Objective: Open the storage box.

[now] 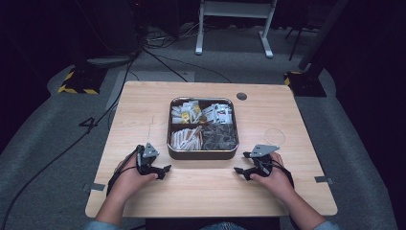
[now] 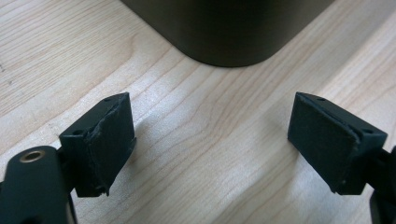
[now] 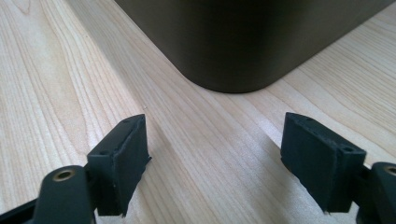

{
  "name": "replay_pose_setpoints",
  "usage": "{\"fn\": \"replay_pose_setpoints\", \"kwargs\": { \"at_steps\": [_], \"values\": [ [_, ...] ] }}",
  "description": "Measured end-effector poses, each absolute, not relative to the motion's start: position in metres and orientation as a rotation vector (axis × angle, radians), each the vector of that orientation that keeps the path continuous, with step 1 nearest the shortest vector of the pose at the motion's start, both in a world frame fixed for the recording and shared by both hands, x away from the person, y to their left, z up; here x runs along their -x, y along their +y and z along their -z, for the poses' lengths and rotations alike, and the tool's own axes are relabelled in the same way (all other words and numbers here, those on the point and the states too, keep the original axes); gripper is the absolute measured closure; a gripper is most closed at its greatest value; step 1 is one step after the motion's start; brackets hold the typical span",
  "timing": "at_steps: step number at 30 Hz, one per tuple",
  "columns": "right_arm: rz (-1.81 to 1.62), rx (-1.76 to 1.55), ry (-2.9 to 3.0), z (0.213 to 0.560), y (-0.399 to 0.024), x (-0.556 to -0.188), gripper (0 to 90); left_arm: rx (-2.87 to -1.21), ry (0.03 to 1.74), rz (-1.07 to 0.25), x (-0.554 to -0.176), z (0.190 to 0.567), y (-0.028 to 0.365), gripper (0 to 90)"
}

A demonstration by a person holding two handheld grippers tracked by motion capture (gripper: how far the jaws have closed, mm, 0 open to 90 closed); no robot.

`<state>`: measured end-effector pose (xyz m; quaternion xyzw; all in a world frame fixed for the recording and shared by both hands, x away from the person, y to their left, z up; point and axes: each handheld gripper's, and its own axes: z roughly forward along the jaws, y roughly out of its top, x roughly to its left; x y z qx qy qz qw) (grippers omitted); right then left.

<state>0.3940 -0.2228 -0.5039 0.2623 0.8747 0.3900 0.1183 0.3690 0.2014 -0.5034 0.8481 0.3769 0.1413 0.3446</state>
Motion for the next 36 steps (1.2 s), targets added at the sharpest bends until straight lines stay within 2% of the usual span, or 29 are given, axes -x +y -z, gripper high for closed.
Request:
{"fn": "replay_pose_setpoints", "kwargs": {
  "at_steps": [2, 5, 10, 20, 26, 28, 36],
  "values": [
    [-1.140, -0.766, 2.558, 0.504, -0.223, -0.394, 23.2, -2.198, 0.965, -0.363, -0.371, 0.502, 0.203, 21.1],
    [-1.141, -0.766, 2.558, 0.504, -0.223, -0.394, 23.2, -2.219, 1.020, -0.342, -0.372, 0.496, 0.204, 36.8],
    [-1.140, -0.773, 2.553, 0.504, -0.223, -0.393, 23.2, -2.207, 0.989, -0.330, -0.375, 0.487, 0.210, 37.8],
    [-1.141, -0.776, 2.551, 0.504, -0.223, -0.393, 23.7, -2.120, 0.896, -0.305, -0.381, 0.443, 0.217, 40.6],
    [-1.147, -0.772, 2.555, 0.504, -0.223, -0.392, 24.2, -2.150, 0.798, -0.317, -0.390, 0.420, 0.210, 41.2],
    [-1.147, -0.772, 2.556, 0.504, -0.223, -0.392, 24.2, -2.127, 0.781, -0.290, -0.393, 0.415, 0.206, 41.0],
    [-1.147, -0.770, 2.556, 0.504, -0.223, -0.392, 24.2, -2.049, 0.739, -0.332, -0.405, 0.394, 0.192, 41.0]
  ]
}}
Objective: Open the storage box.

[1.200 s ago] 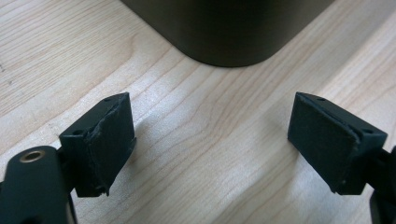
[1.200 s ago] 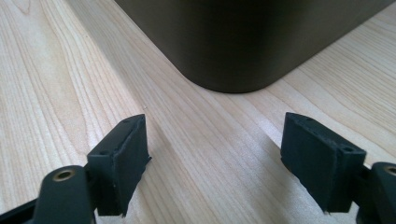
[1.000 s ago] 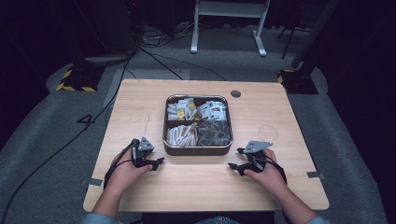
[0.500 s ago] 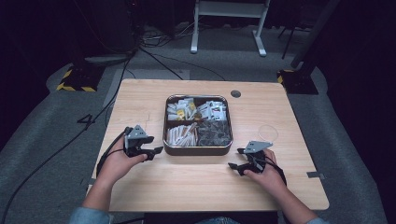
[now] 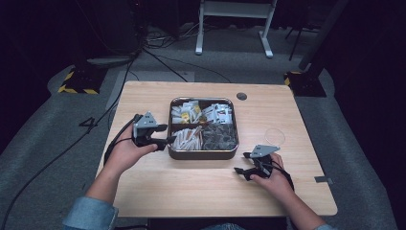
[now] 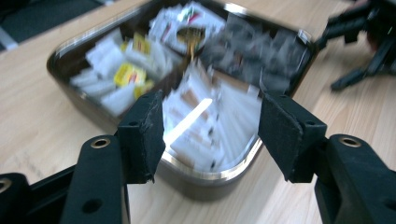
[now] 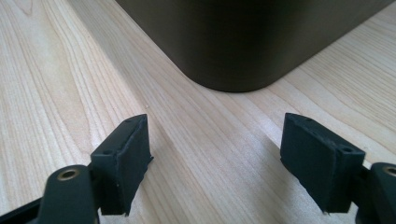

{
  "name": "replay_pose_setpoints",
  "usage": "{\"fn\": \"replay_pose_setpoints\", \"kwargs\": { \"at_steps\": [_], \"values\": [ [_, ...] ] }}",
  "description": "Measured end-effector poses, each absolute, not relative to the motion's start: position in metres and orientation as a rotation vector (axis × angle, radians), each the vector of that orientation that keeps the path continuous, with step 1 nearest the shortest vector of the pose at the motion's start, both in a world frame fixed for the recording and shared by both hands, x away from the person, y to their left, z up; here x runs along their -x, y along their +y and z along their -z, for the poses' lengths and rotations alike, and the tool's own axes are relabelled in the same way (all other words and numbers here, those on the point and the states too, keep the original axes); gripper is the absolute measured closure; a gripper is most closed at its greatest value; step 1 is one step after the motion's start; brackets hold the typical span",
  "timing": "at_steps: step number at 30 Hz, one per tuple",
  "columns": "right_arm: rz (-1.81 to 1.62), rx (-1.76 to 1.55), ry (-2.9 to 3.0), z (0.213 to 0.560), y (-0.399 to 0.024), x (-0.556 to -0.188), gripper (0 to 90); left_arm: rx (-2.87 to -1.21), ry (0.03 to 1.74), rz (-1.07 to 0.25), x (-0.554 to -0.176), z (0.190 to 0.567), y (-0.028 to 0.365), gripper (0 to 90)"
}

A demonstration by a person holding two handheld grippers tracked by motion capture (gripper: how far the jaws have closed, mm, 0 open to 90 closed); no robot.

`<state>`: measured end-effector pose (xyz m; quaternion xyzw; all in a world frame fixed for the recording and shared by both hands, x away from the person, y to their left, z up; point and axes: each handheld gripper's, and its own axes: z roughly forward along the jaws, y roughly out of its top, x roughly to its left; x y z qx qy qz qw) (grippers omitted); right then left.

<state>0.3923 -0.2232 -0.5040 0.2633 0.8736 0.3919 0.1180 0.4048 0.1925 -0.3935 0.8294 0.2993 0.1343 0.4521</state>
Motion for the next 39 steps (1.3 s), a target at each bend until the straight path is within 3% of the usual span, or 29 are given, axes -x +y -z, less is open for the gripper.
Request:
{"fn": "replay_pose_setpoints", "kwargs": {
  "at_steps": [13, 28, 39],
  "values": [
    [-1.145, -0.770, 2.554, 0.504, -0.223, -0.392, 24.2, -1.972, 0.662, -0.331, -0.438, 0.380, 0.152, 41.0],
    [-1.145, -0.770, 2.555, 0.504, -0.223, -0.392, 24.2, -1.984, 0.728, -0.314, -0.489, 0.409, 0.116, 40.9],
    [-1.145, -0.769, 2.554, 0.504, -0.223, -0.392, 24.2, -2.045, 0.767, -0.286, -0.505, 0.429, 0.099, 40.6]
  ]
}}
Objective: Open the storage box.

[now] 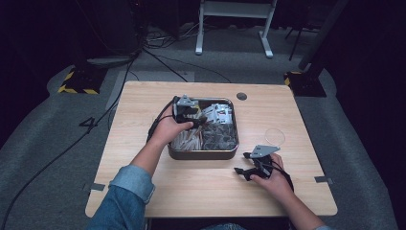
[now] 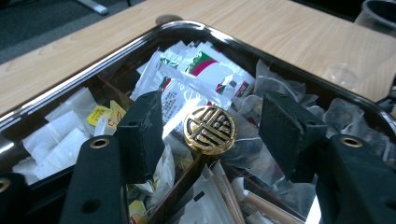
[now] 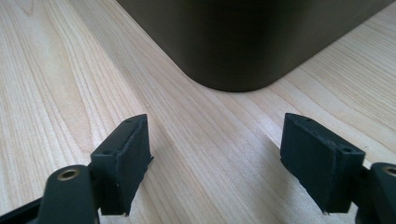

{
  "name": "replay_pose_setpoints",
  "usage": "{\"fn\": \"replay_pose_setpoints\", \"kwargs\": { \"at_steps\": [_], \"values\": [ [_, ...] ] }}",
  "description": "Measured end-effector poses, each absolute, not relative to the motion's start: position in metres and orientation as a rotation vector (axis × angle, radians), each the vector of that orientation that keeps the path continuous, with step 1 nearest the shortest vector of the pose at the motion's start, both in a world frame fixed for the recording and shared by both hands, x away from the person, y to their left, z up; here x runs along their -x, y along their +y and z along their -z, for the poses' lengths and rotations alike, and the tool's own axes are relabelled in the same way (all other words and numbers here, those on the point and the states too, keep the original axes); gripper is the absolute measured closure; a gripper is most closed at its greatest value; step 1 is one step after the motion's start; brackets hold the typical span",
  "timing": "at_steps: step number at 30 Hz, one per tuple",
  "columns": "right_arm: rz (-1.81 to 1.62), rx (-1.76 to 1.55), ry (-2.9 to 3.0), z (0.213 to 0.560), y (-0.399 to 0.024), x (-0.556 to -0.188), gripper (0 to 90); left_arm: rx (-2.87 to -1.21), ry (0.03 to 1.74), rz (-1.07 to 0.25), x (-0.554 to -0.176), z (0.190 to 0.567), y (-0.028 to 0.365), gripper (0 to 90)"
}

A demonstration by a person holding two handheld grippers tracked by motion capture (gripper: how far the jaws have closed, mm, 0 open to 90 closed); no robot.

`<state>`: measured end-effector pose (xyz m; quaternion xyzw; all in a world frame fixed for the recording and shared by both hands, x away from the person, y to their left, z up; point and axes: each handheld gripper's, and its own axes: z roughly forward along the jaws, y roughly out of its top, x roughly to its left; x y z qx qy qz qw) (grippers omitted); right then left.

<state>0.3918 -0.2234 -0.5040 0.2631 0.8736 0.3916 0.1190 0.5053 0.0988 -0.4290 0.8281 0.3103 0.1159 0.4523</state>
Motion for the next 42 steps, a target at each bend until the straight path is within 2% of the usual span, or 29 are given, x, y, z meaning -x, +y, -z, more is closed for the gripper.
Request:
{"fn": "replay_pose_setpoints", "kwargs": {
  "at_steps": [15, 19, 23, 42],
  "values": [
    [-1.145, -0.769, 2.554, 0.504, -0.223, -0.392, 24.2, -2.154, 0.791, -0.294, -0.510, 0.438, 0.078, 43.8],
    [-1.145, -0.769, 2.555, 0.504, -0.223, -0.392, 24.2, -2.222, 0.798, -0.316, -0.510, 0.439, 0.075, 49.9],
    [-1.145, -0.769, 2.555, 0.504, -0.223, -0.392, 24.2, -2.220, 0.814, -0.318, -0.512, 0.440, 0.076, 57.4],
    [-1.148, -0.770, 2.554, 0.504, -0.223, -0.392, 24.2, -2.232, 0.795, -0.333, -0.511, 0.430, 0.077, 58.5]
  ]
}}
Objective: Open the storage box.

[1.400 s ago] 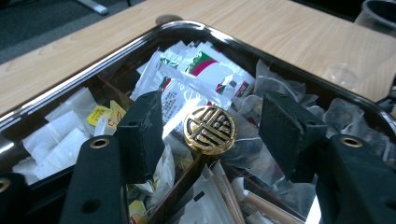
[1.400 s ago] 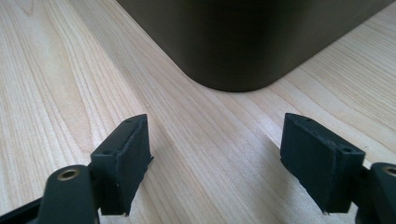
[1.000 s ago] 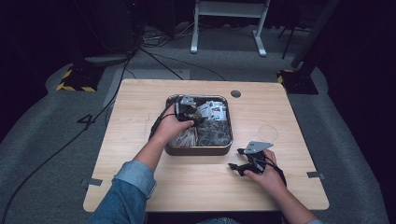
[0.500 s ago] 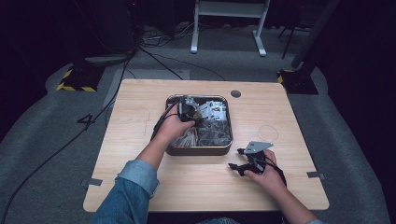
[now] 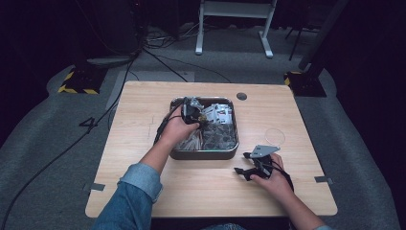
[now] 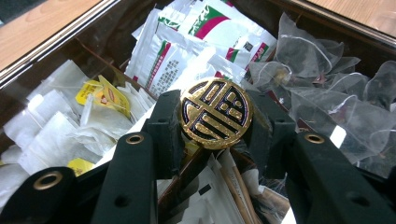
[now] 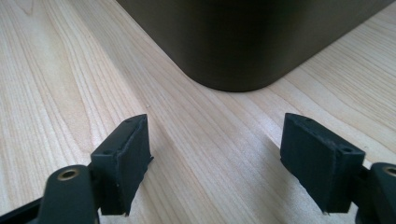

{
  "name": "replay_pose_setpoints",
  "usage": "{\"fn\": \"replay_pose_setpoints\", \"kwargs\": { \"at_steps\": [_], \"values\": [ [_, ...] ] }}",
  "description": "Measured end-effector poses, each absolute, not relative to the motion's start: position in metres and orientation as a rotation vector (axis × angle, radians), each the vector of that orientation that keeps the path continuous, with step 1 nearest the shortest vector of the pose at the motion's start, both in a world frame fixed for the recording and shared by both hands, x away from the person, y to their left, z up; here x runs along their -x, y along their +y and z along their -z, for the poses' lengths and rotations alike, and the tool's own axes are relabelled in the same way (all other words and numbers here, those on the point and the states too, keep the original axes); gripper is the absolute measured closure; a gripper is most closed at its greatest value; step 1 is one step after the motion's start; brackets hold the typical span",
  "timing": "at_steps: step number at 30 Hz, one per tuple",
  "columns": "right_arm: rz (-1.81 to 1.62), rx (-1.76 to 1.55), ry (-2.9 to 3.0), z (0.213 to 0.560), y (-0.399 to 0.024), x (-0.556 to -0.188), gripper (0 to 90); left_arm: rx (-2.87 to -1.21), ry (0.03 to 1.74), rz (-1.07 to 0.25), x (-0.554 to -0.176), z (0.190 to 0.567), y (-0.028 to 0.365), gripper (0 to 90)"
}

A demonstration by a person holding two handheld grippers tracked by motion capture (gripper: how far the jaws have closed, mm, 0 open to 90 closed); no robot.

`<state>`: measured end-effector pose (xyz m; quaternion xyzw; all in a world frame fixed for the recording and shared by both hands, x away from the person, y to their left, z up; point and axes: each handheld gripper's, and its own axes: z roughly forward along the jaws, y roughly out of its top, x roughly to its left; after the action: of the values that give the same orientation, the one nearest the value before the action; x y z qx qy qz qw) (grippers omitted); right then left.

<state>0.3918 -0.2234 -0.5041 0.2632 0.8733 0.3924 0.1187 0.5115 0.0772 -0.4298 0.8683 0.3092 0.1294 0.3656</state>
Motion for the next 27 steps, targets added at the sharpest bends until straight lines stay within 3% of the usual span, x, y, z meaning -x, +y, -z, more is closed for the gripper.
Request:
{"fn": "replay_pose_setpoints", "kwargs": {
  "at_steps": [27],
  "values": [
    [-1.146, -0.770, 2.556, 0.504, -0.223, -0.392, 24.2, -2.166, 0.774, -0.421, -0.498, 0.372, 0.105, 58.5]
  ]
}}
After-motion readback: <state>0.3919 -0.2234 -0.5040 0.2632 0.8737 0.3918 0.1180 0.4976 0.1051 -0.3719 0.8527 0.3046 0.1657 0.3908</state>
